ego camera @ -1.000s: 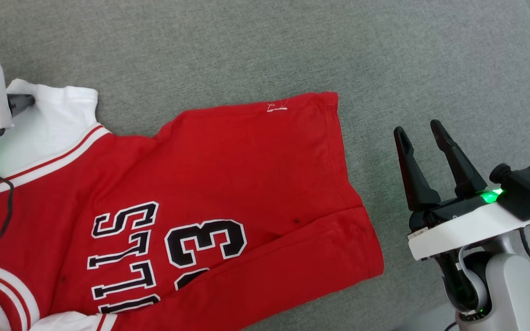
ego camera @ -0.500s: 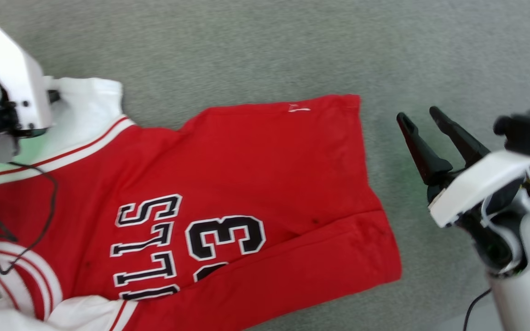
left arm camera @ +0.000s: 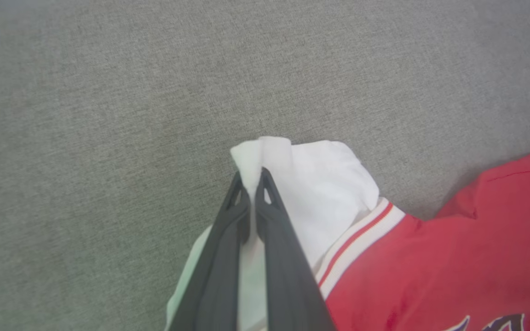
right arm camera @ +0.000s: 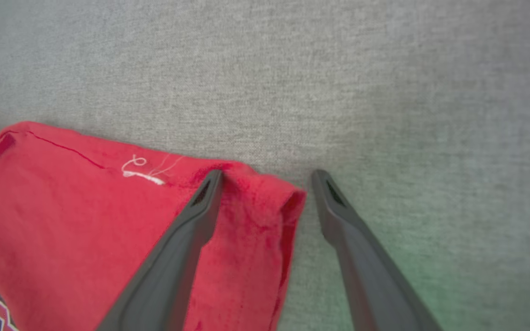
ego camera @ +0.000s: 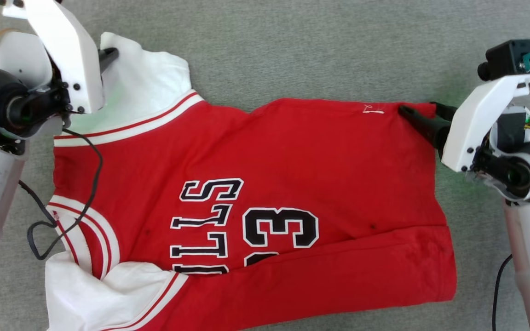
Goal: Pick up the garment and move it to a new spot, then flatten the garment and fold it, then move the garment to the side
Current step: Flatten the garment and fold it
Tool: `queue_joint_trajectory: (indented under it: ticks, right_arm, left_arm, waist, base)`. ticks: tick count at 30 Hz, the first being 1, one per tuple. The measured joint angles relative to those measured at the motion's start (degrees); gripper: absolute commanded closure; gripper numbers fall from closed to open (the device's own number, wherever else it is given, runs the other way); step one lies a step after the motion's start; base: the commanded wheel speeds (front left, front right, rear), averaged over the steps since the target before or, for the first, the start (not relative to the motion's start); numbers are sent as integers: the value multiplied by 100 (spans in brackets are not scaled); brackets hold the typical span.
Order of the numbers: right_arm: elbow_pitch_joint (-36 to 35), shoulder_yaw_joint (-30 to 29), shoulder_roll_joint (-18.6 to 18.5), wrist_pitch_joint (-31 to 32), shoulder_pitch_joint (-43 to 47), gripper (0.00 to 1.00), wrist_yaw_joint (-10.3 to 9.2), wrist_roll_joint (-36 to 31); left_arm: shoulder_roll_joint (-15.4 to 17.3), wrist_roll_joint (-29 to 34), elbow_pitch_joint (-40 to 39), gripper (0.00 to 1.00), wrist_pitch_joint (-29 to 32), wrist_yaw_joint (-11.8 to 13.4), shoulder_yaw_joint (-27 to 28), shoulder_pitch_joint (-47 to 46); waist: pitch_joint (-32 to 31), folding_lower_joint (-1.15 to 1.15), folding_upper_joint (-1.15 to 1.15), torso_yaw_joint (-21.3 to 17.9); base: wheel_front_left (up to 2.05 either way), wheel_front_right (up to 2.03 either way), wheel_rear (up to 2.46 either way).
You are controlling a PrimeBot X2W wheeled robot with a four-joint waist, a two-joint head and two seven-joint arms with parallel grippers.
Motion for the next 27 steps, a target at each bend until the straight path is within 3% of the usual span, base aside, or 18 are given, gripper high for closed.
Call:
queue_joint_trajectory:
  ticks: [5,6,7,18,27]
  right_arm:
    - [417,-74,76,278,-239,0,0,-29]
    - [477,-81,76,355,-283,53,0,-11]
    - [512,-85,73,396,-307,100,0,13]
    - [724,65,-19,361,-295,100,0,57]
    - [193,138,-300,-104,101,100,0,71]
  left_arm:
    - [-71,-20,9,100,-137,-46,-11,10]
    - [-75,-21,34,100,-160,-48,-11,23]
    - [-79,-26,63,100,-180,-53,-13,37]
    - [-233,-303,463,100,-573,-197,151,350]
    - [-170,-498,274,100,-1150,-247,427,1114]
  waist:
    - [16,0,0,112]
    - [7,0,0,120]
    - [-4,0,0,126]
    - [-331,0,0,204]
    - [-869,0,0,402]
  base:
    - [0,0,0]
    - [0,0,0]
    - [0,0,0]
    - [0,0,0]
    - [0,0,0]
